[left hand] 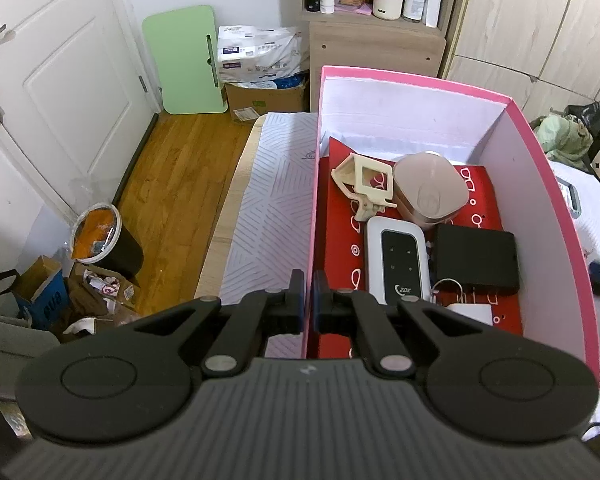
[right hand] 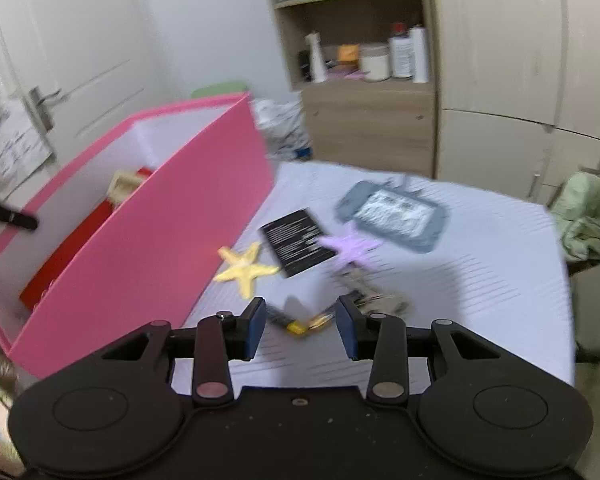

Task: Organize rigid objects
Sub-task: 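Grasp the gold-and-black AA battery with the right gripper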

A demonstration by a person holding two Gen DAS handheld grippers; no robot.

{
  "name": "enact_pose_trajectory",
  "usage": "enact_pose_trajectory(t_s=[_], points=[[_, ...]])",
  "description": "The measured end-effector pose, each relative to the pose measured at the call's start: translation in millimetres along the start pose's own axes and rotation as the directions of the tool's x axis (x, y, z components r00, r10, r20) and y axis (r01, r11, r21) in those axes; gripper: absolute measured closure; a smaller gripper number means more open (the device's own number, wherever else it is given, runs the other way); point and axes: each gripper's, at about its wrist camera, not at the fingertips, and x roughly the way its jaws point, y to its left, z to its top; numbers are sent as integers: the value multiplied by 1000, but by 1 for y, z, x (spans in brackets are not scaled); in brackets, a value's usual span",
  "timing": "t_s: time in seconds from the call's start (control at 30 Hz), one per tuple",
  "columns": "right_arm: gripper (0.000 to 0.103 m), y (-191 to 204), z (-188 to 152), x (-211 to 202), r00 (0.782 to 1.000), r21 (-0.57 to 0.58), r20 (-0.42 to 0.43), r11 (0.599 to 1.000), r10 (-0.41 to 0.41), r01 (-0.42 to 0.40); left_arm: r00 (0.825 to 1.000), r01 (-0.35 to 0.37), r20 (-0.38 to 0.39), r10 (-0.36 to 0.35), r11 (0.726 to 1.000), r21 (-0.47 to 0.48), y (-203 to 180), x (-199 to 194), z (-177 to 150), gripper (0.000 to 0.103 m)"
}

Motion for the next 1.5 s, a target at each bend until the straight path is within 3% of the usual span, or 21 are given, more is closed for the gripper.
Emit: enact_pose_trajectory(t_s=[0.13,0.27,0.37,0.73,1.03,1.17,1.27,1.3,1.5], points=[[59,13,-11,16,999,86,-52,996,-9,13,1000,20,0,-20,1000,-18,4,1,0,100],[57,22,-21,18,997,145,-8,987,-76,76,1000,29,4,-29,999,-21,5,1,-1,100],[49,29,-23,20,993,153,14,981,-121,118,999,36,3,-36,999,-21,6,2,0,100],[39,50,-16,44,971,71,68,972,-228,223,999,50,-4,-50,999,4,6,3,1,99],[34,45,-23,41,978,-44,93,981,-185,190,998,59,-14,-59,998,12,7,3,3,99],[35,41,-23,41,981,-60,104,983,-165,172,998,62,-15,-62,998,8,7,2,2,99],[47,40,-22,41,981,-63,115,985,-155,163,998,61,-16,-61,998,7,7,2,2,99],[55,40,-22,41,980,-65,119,984,-156,165,998,62,-16,-61,998,7,7,2,2,99],[55,37,-20,33,986,-18,109,992,-123,126,998,62,-16,-62,998,8,7,2,2,99]])
